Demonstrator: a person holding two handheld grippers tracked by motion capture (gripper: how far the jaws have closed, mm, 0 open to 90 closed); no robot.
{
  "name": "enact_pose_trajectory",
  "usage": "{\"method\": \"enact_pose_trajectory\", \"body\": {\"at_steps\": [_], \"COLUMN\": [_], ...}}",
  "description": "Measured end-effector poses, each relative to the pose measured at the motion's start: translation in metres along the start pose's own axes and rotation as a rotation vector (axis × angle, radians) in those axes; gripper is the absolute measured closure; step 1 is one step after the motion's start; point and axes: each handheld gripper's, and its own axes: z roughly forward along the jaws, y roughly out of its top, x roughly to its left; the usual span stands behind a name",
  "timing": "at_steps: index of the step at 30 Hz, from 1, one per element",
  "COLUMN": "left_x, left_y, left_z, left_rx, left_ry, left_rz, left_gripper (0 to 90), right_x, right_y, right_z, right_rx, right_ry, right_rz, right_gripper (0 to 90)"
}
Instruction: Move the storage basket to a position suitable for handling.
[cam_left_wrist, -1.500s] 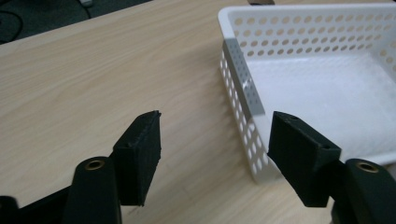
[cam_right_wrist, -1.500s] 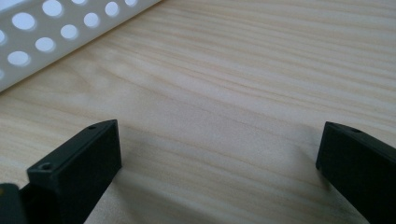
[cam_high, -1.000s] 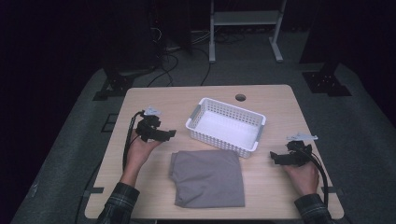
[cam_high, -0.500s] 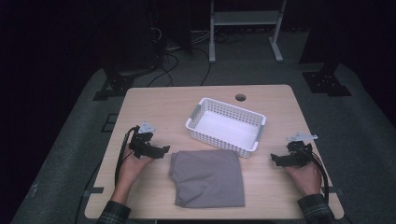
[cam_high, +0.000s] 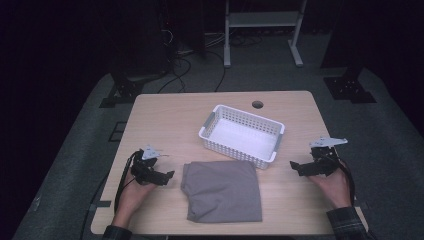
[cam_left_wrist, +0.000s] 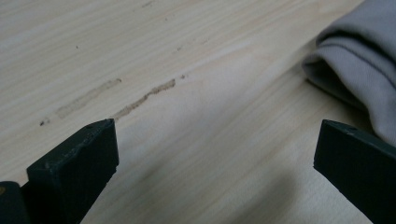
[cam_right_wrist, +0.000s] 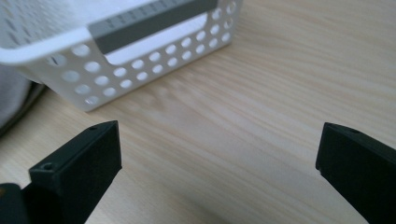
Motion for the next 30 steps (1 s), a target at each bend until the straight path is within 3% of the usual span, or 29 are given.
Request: {"method": "enact_pose_trajectory", "body": {"at_steps": [5,12,18,27,28,30], "left_x": [0.001,0.000,0.000,-0.003,-0.002,-0.002], "left_y": [-0.007,-0.018,-0.023,-0.024,-0.024,-0.024], "left_z": [0.001,0.000,-0.001,-0.002,-0.002,-0.002], "left_rx": [0.022,-0.009,-0.032,-0.029,-0.028,-0.028], "left_ry": [-0.003,-0.023,-0.035,-0.024,-0.021,-0.020], "left_rz": [-0.002,0.006,-0.012,-0.027,-0.027,-0.028], "left_gripper": [0.0,0.0,0.0,0.0,0.0,0.0], "right_x": [0.004,0.012,0.017,0.029,0.032,0.034], "right_y": [0.011,0.026,0.036,0.055,0.059,0.061], "right_z": [-0.007,-0.016,-0.014,-0.007,-0.005,-0.005], "right_rx": [-0.032,-0.058,-0.067,-0.077,-0.085,-0.088], "right_ry": [0.046,0.077,0.117,0.186,0.207,0.215], "right_rz": [-0.015,-0.045,-0.060,-0.094,-0.107,-0.111], "right_gripper": [0.0,0.0,0.1,6.7,12.6,13.8]}}
